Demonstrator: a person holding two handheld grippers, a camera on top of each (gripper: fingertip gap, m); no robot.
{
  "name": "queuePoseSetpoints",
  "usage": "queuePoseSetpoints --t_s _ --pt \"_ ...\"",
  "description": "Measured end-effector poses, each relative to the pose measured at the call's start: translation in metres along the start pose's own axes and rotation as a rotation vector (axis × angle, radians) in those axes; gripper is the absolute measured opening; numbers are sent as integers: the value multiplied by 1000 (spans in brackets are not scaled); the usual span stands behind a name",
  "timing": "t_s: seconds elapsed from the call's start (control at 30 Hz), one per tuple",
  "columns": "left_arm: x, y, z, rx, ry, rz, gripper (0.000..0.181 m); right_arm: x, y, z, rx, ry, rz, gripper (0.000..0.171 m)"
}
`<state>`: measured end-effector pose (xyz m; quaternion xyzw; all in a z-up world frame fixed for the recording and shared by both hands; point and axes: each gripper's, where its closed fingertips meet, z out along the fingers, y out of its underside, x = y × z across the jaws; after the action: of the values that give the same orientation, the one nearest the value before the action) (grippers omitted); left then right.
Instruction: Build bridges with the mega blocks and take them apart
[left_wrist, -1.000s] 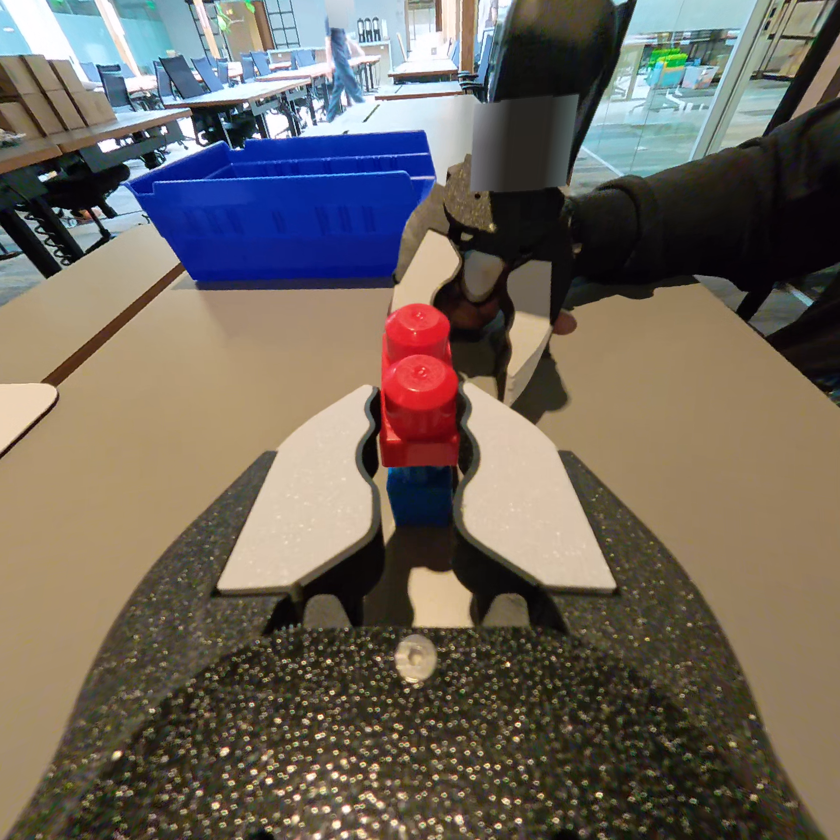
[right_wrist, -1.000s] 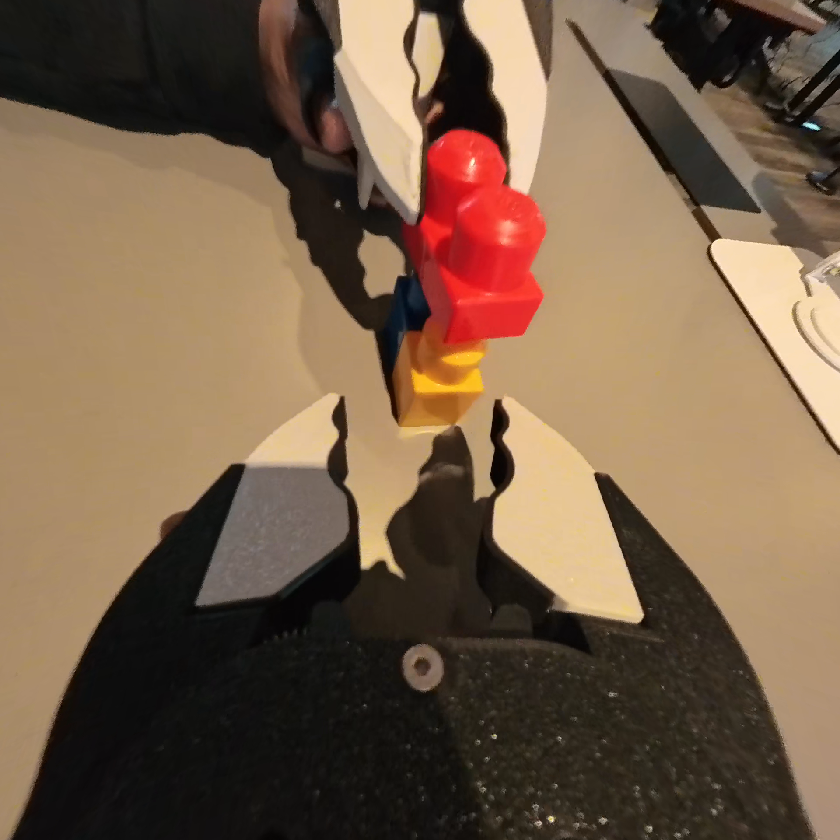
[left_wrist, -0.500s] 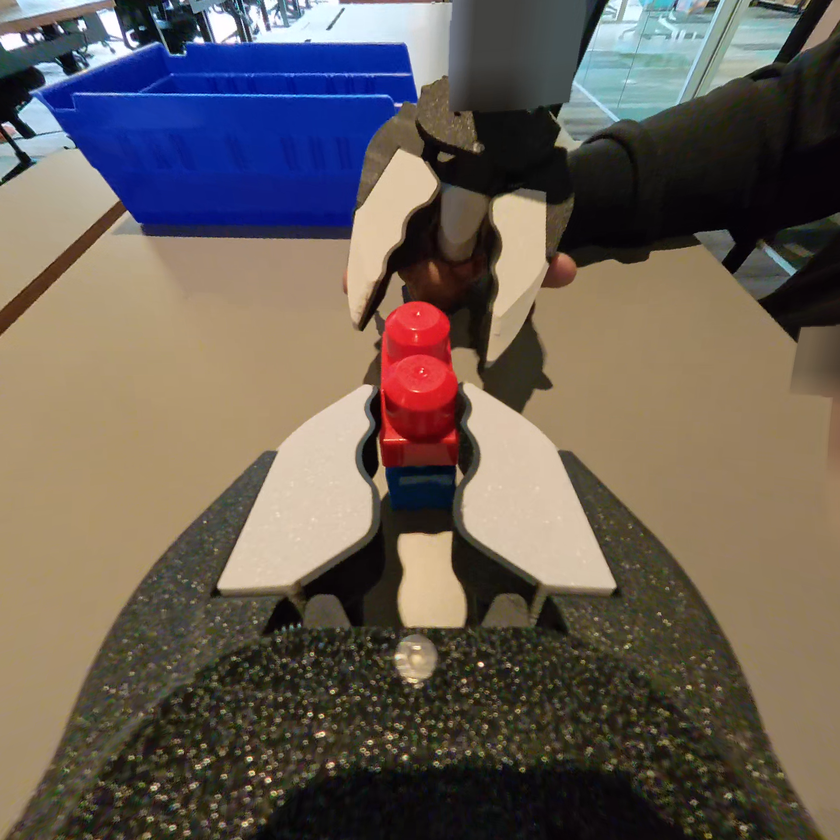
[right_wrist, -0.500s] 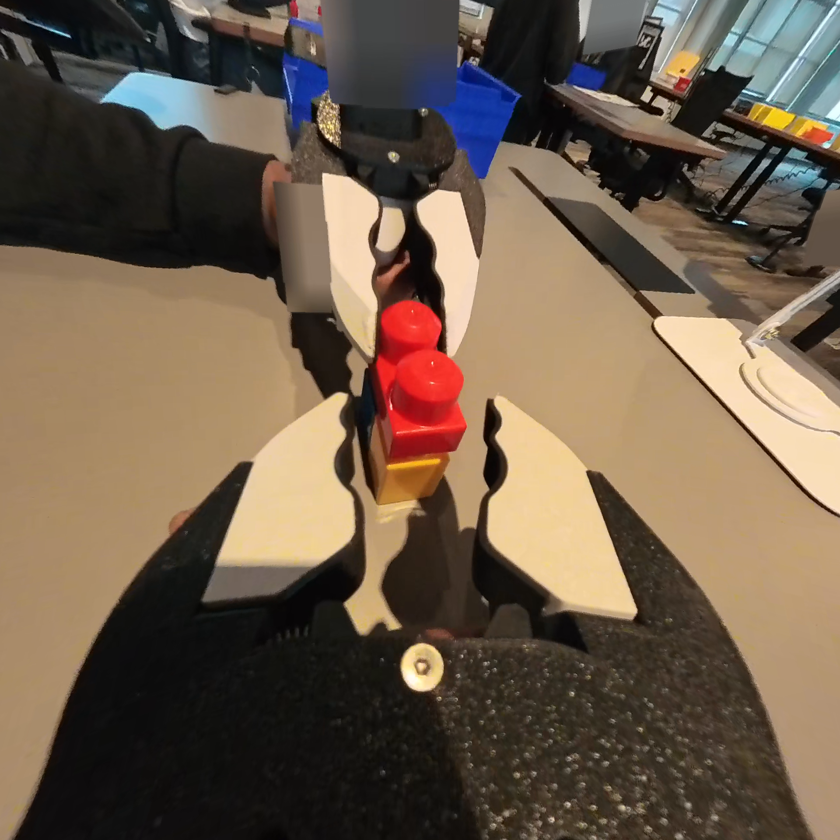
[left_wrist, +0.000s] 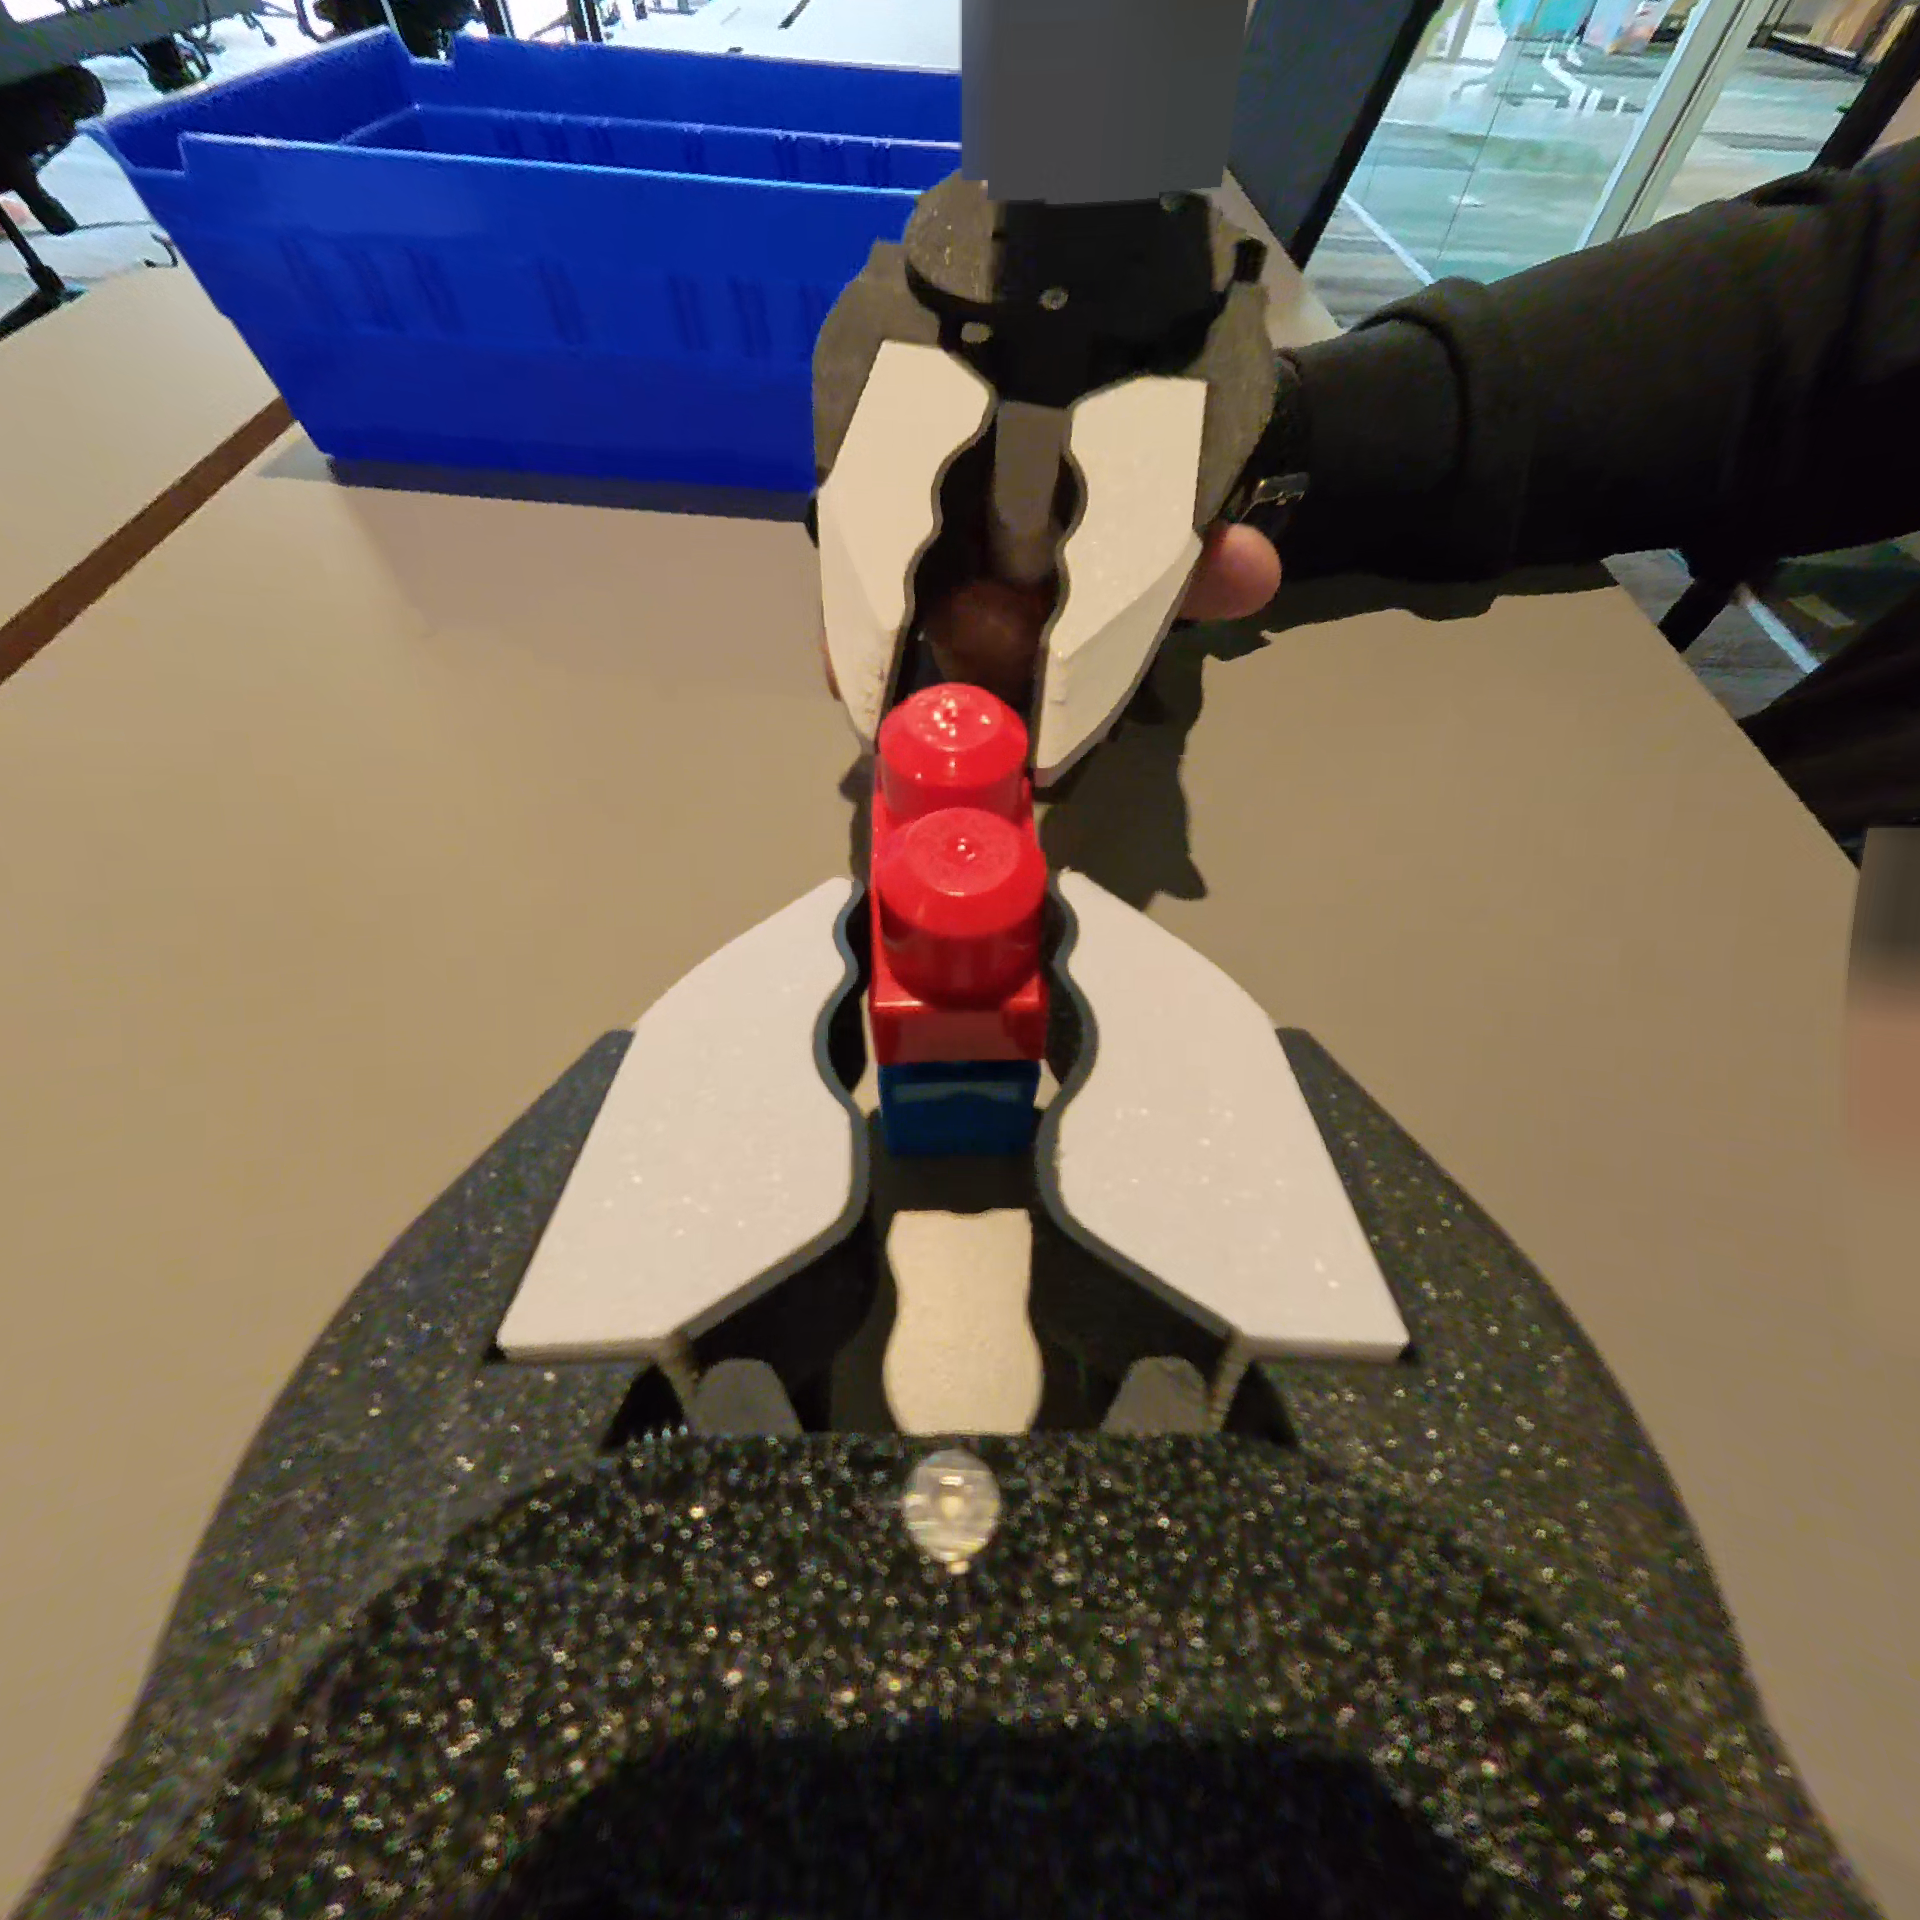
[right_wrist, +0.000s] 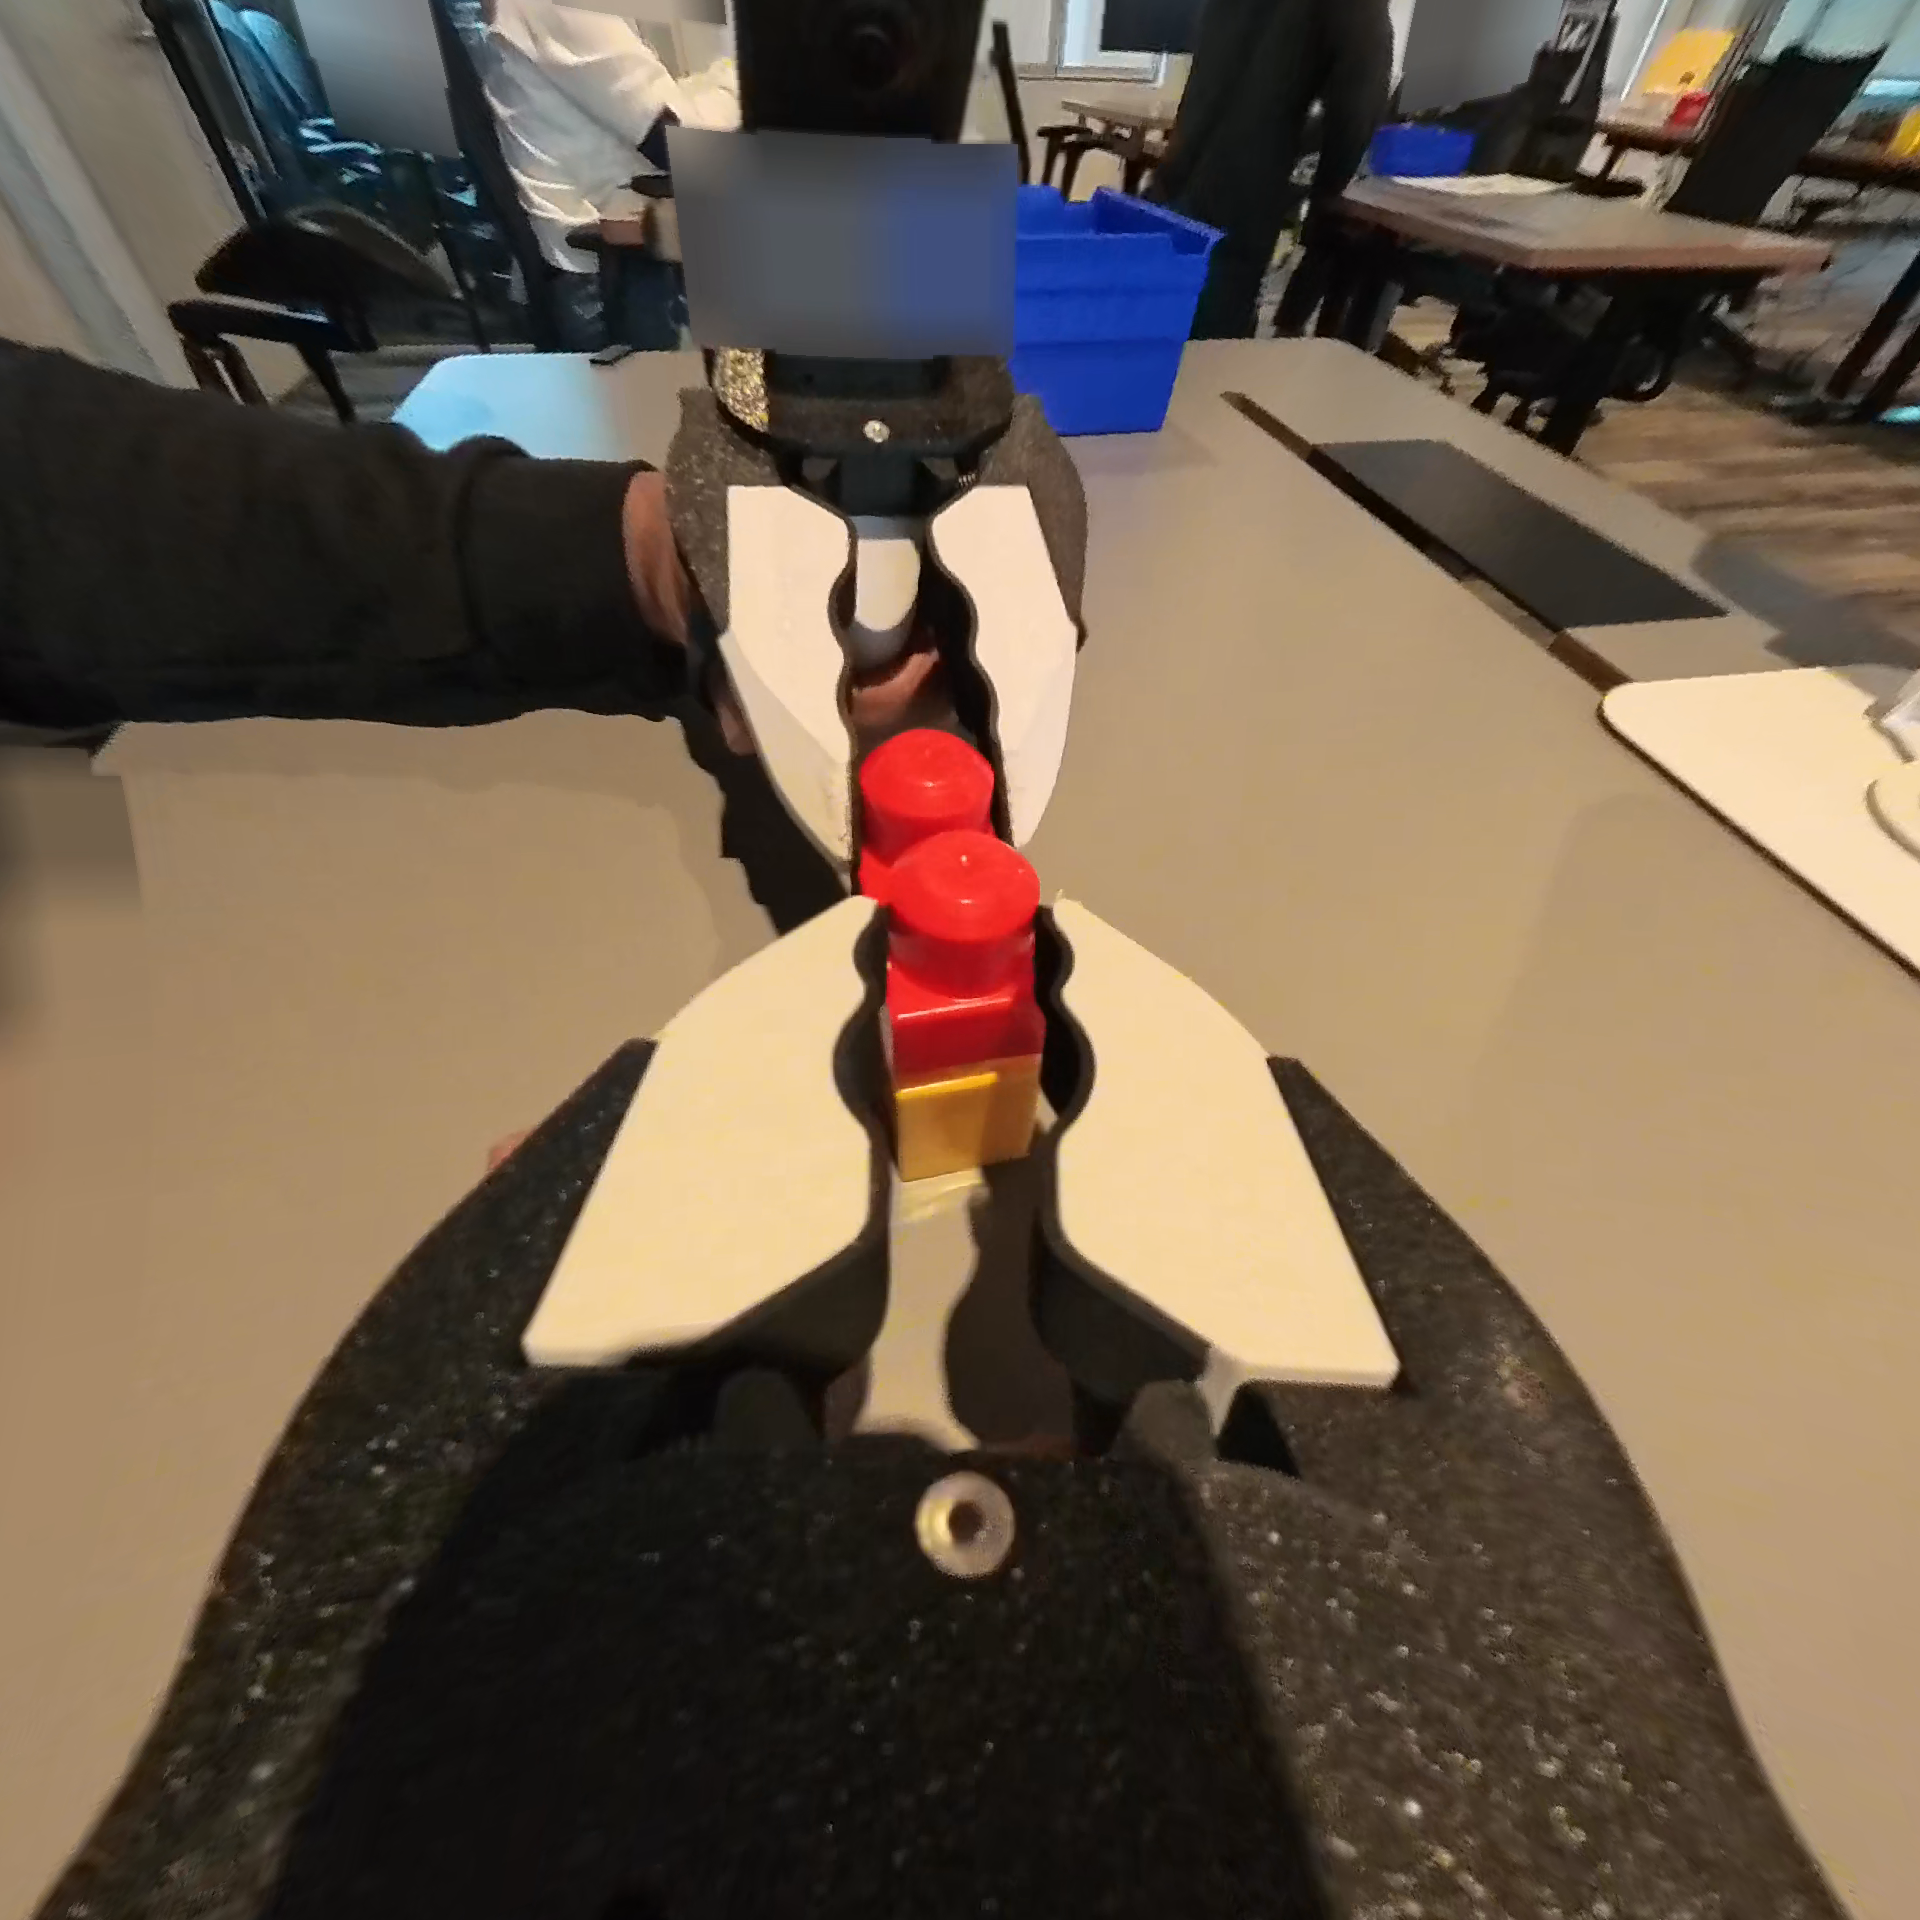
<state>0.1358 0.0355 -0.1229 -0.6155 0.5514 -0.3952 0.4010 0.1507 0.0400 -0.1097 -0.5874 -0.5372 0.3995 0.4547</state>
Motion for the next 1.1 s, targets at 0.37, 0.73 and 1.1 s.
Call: queuePoseSetpoints --t_s 0.37,0.73,1.1 --pt "-1 7 2 -42 -42 60 31 0 11 2 -96 -43 128 28" --pt "-2 9 3 -54 -22 6 32 0 12 3 -129 -6 125 28" --pt "-1 6 2 -34 -101 72 30 0 11 2 -80 17 110 27"
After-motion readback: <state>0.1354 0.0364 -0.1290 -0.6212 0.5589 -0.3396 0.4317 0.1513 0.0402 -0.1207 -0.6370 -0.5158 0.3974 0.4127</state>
